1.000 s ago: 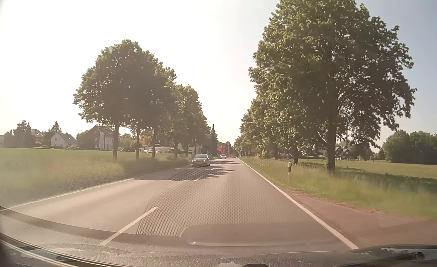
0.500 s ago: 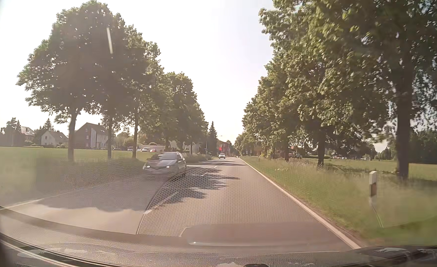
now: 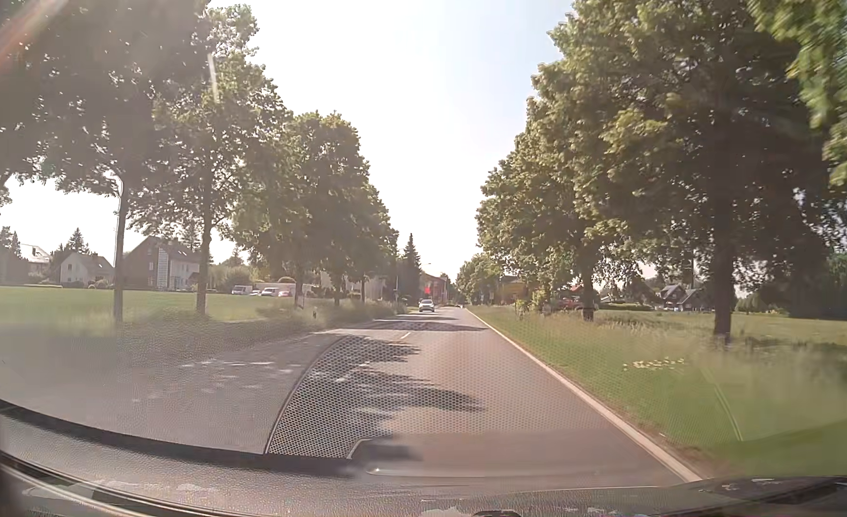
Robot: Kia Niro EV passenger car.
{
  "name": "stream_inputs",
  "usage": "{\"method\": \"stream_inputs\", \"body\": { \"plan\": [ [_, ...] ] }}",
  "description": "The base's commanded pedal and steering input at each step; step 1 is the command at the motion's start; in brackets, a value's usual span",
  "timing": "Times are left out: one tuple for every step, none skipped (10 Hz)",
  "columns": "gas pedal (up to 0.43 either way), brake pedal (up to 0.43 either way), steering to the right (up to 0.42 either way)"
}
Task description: Follow the waypoints while adhering to traffic rules and regulations
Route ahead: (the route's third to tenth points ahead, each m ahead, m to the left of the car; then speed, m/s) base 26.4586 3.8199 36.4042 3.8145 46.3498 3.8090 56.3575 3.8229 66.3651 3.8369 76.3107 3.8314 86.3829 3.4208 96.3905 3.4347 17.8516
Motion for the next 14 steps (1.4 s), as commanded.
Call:
{"method": "stream_inputs", "body": {
  "plan": [
    [0.118,0.0,0.0],
    [0.118,0.0,0.001],
    [0.11,0.0,0.001],
    [0.11,0.0,0.001],
    [0.11,0.0,0.001],
    [0.11,0.0,0.001],
    [0.11,0.0,0.001],
    [0.11,0.0,0.001],
    [0.11,0.0,0.001],
    [0.11,0.0,0.001],
    [0.11,0.0,0.001],
    [0.11,0.0,0.001],
    [0.11,0.0,0.004],
    [0.11,0.0,0.007]
  ]
}}
